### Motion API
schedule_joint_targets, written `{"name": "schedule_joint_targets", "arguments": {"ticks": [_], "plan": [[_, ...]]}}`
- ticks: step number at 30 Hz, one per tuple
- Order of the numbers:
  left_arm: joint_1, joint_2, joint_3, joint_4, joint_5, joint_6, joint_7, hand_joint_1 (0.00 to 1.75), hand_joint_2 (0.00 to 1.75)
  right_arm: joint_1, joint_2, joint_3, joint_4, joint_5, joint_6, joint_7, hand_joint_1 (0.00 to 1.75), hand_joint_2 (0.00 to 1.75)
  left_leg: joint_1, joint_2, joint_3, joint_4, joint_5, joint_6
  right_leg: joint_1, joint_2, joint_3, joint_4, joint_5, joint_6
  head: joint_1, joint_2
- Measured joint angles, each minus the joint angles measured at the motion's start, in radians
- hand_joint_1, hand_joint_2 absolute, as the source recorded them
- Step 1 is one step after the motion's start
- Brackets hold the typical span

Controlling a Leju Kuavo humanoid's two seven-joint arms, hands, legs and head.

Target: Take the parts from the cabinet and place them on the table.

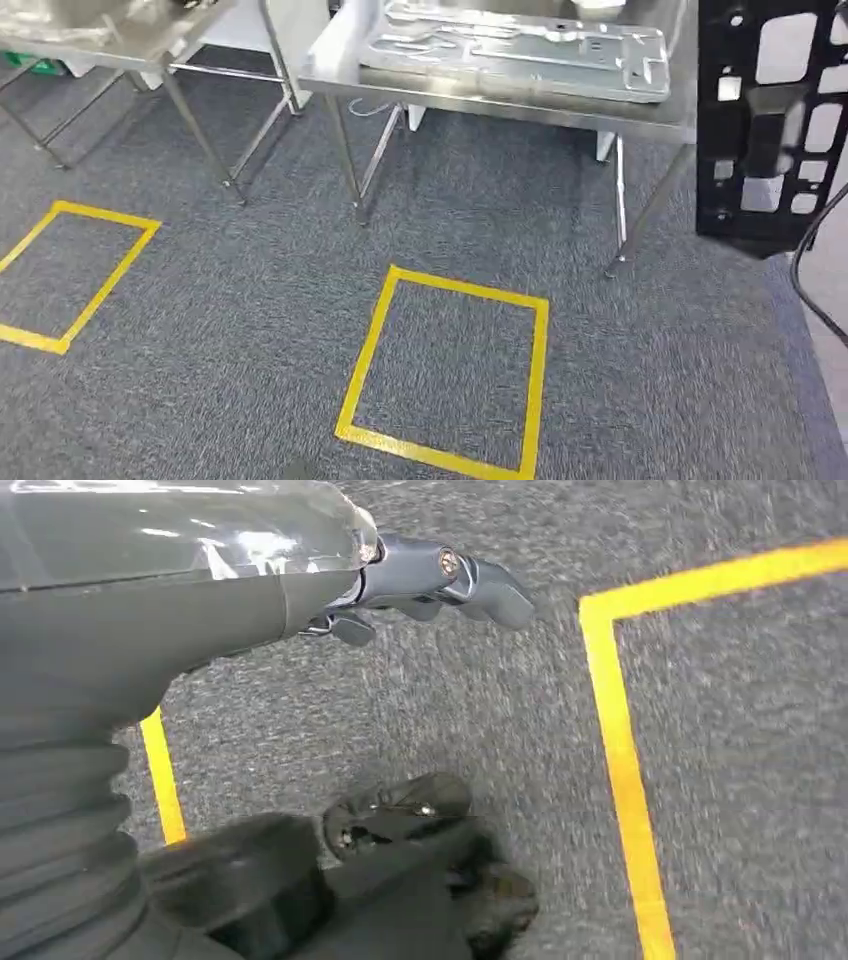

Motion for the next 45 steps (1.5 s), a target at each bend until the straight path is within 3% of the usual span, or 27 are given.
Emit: {"name": "schedule_joint_targets", "arguments": {"ticks": [1,2,3,4,5,6,7,8,10,11,12,13,14,15,16,17,18,19,20,21,22,23,25,29,33,36,45], "plan": [[0.001,0.000,0.000,0.000,0.000,0.000,0.000,0.00,1.75,0.008,0.000,0.000,0.000,0.001,-0.001,-0.001,1.75,1.75,0.000,-0.001,-0.030,0.060,-0.014,0.002,0.003,0.015,0.000,0.000,0.001,-0.001,0.000,0.000],[0.002,0.000,0.000,0.000,0.001,0.000,0.000,0.00,1.75,0.015,0.000,0.000,0.002,0.002,-0.002,-0.002,1.75,1.75,0.000,-0.001,-0.040,0.074,-0.004,0.006,0.007,0.030,0.000,0.001,0.001,-0.002,0.000,0.000],[0.002,0.000,0.000,0.000,0.001,0.000,0.000,0.00,1.75,0.020,0.000,0.000,0.002,0.002,-0.004,-0.006,1.75,1.75,-0.002,-0.002,-0.028,0.039,0.029,0.013,0.010,0.047,0.000,0.002,0.001,-0.002,0.000,0.000],[0.001,0.000,0.000,0.000,0.001,0.000,0.000,0.00,1.75,0.022,0.001,0.000,0.003,0.003,-0.006,-0.009,1.75,1.75,-0.005,-0.006,0.001,-0.030,0.073,0.021,0.013,0.062,0.000,0.003,0.002,-0.002,0.000,0.000],[0.001,0.000,0.000,0.000,0.001,0.000,0.000,0.00,1.75,0.022,0.002,0.000,0.003,0.003,-0.008,-0.013,1.75,1.75,-0.009,-0.018,0.044,-0.133,0.127,0.036,0.018,0.068,0.002,0.003,0.002,-0.003,0.000,0.000],[0.001,0.001,0.000,0.000,0.001,0.001,-0.001,0.00,1.75,0.024,0.002,0.000,0.003,0.003,-0.014,-0.018,1.75,1.75,-0.015,-0.035,0.077,-0.214,0.159,0.053,0.017,0.076,0.002,0.003,0.002,-0.003,0.000,0.000],[0.000,0.007,0.000,0.002,0.002,0.001,-0.001,0.00,1.75,0.023,0.001,-0.001,0.005,0.003,-0.023,-0.023,1.75,1.75,-0.014,-0.039,0.084,-0.233,0.148,0.063,0.022,0.081,0.000,0.004,0.004,0.001,0.000,0.000],[-0.001,0.005,0.000,0.001,0.002,0.002,-0.001,0.00,1.75,0.024,-0.001,-0.005,0.007,0.003,-0.029,-0.023,1.75,1.75,-0.015,-0.036,0.087,-0.240,0.152,0.058,0.016,0.088,-0.003,0.004,0.006,0.006,0.000,0.000],[-0.002,0.004,0.000,0.001,0.002,0.002,-0.002,0.00,1.75,0.032,-0.005,-0.007,0.010,0.009,-0.033,-0.027,1.75,1.75,-0.020,-0.031,0.091,-0.243,0.156,0.060,0.008,0.098,-0.005,-0.002,0.013,0.018,0.000,0.000],[-0.002,0.003,0.000,0.001,0.002,0.002,-0.003,0.00,1.75,0.034,-0.010,-0.010,0.011,0.009,-0.034,-0.027,1.75,1.75,-0.014,-0.025,0.096,-0.262,0.167,0.064,0.015,0.101,-0.005,-0.007,0.016,0.027,0.000,0.000],[-0.005,0.002,0.000,0.002,0.002,0.003,-0.003,0.00,1.75,0.036,-0.010,-0.011,0.011,0.010,-0.034,-0.031,1.75,1.75,-0.011,-0.016,0.102,-0.275,0.178,0.061,0.014,0.056,-0.009,0.006,0.004,0.026,0.000,0.000],[-0.006,0.001,0.000,0.002,0.002,0.004,-0.005,0.00,1.75,0.032,-0.011,-0.012,0.012,0.010,-0.034,-0.032,1.75,1.75,-0.010,-0.015,0.102,-0.281,0.182,0.068,0.016,0.015,-0.028,0.045,-0.031,0.027,0.001,0.000],[-0.005,0.001,0.000,0.002,0.002,0.004,-0.005,0.00,1.75,0.030,-0.012,-0.014,0.012,0.010,-0.034,-0.032,1.75,1.75,-0.010,-0.014,0.099,-0.281,0.185,0.069,0.013,-0.003,-0.057,0.112,-0.071,0.033,0.000,0.000],[-0.003,0.000,0.000,0.002,0.001,0.004,-0.005,0.00,1.75,0.031,-0.013,-0.014,0.013,0.010,-0.033,-0.032,1.75,1.75,-0.009,-0.010,0.097,-0.279,0.184,0.069,0.009,-0.010,-0.094,0.200,-0.110,0.039,0.000,0.000],[-0.002,0.000,-0.001,0.002,0.000,0.004,-0.003,0.00,1.75,0.034,-0.014,-0.015,0.015,0.010,-0.029,-0.032,1.75,1.75,-0.008,-0.006,0.095,-0.277,0.184,0.068,0.003,-0.012,-0.123,0.264,-0.131,0.044,0.000,0.000],[-0.002,0.000,-0.002,0.002,-0.001,0.003,0.000,0.00,1.75,0.034,-0.017,-0.015,0.016,0.010,-0.024,-0.030,1.75,1.75,-0.008,-0.003,0.092,-0.274,0.184,0.067,-0.002,-0.014,-0.135,0.291,-0.131,0.049,0.000,0.000],[-0.003,-0.003,-0.002,0.002,-0.001,0.003,0.005,0.00,1.75,0.034,-0.021,-0.015,0.016,0.009,-0.018,-0.028,1.75,1.75,-0.006,-0.001,0.090,-0.270,0.182,0.065,-0.006,-0.016,-0.122,0.267,-0.110,0.054,0.000,0.000],[-0.003,-0.003,-0.002,0.002,-0.001,0.004,0.010,0.00,1.75,0.033,-0.024,-0.016,0.016,0.008,-0.015,-0.027,1.75,1.75,-0.003,0.002,0.088,-0.264,0.179,0.059,-0.010,-0.019,-0.084,0.201,-0.073,0.059,0.000,0.000],[-0.004,-0.004,-0.002,0.002,-0.001,0.004,0.012,0.00,1.75,0.031,-0.027,-0.016,0.016,0.008,-0.013,-0.026,1.75,1.75,0.000,0.004,0.087,-0.255,0.173,0.052,-0.013,-0.024,-0.029,0.108,-0.032,0.063,0.000,0.000],[-0.005,-0.004,-0.002,0.002,-0.001,0.005,0.014,0.00,1.75,0.028,-0.029,-0.017,0.015,0.008,-0.012,-0.025,1.75,1.75,0.002,0.007,0.085,-0.245,0.166,0.043,-0.017,-0.033,0.016,0.021,-0.016,0.069,0.000,0.000],[-0.007,-0.002,-0.002,0.002,0.000,0.009,0.014,0.00,1.75,0.025,-0.029,-0.017,0.016,0.008,-0.011,-0.025,1.75,1.75,-0.005,0.008,0.078,-0.239,0.162,0.035,-0.005,-0.032,0.019,0.021,-0.030,0.062,0.000,0.000],[-0.008,-0.003,-0.002,0.002,0.000,0.011,0.012,0.00,1.75,0.024,-0.031,-0.017,0.014,0.009,-0.011,-0.024,1.75,1.75,-0.006,0.008,0.078,-0.235,0.160,0.032,-0.006,-0.021,0.017,0.015,-0.024,0.045,0.000,0.000],[-0.008,-0.003,-0.002,0.002,0.016,0.011,0.005,0.00,1.75,0.027,-0.034,-0.017,0.014,0.010,-0.009,-0.019,1.75,1.75,-0.009,0.009,0.077,-0.235,0.160,0.056,-0.010,-0.019,0.016,0.012,-0.021,0.040,0.000,0.000],[-0.011,-0.003,0.000,0.002,0.024,0.011,-0.001,0.00,1.75,0.026,-0.037,-0.017,0.014,0.010,-0.007,-0.019,1.75,1.75,-0.008,0.013,0.079,-0.246,0.167,0.046,-0.005,-0.015,0.011,0.012,-0.019,0.027,0.000,0.000],[-0.012,-0.003,0.001,0.002,0.038,0.009,-0.005,0.00,1.75,0.026,-0.039,-0.017,0.014,0.010,-0.006,-0.019,1.75,1.75,-0.007,0.014,0.079,-0.255,0.174,0.029,-0.005,-0.015,0.005,0.013,-0.017,0.023,0.000,0.000],[-0.013,-0.003,0.020,0.002,0.076,-0.010,-0.011,0.00,1.75,0.025,-0.040,-0.017,0.014,0.008,-0.005,-0.019,1.75,1.75,-0.007,0.014,0.077,-0.257,0.175,0.023,-0.004,-0.015,0.004,0.013,-0.016,0.021,0.000,0.000],[-0.013,-0.002,0.033,0.002,0.076,-0.022,0.040,0.00,1.75,0.025,-0.019,-0.017,0.026,0.006,-0.012,-0.023,1.75,1.75,-0.008,0.013,0.075,-0.255,0.176,0.019,-0.004,-0.018,0.004,0.014,-0.015,0.022,0.000,0.000]]}}
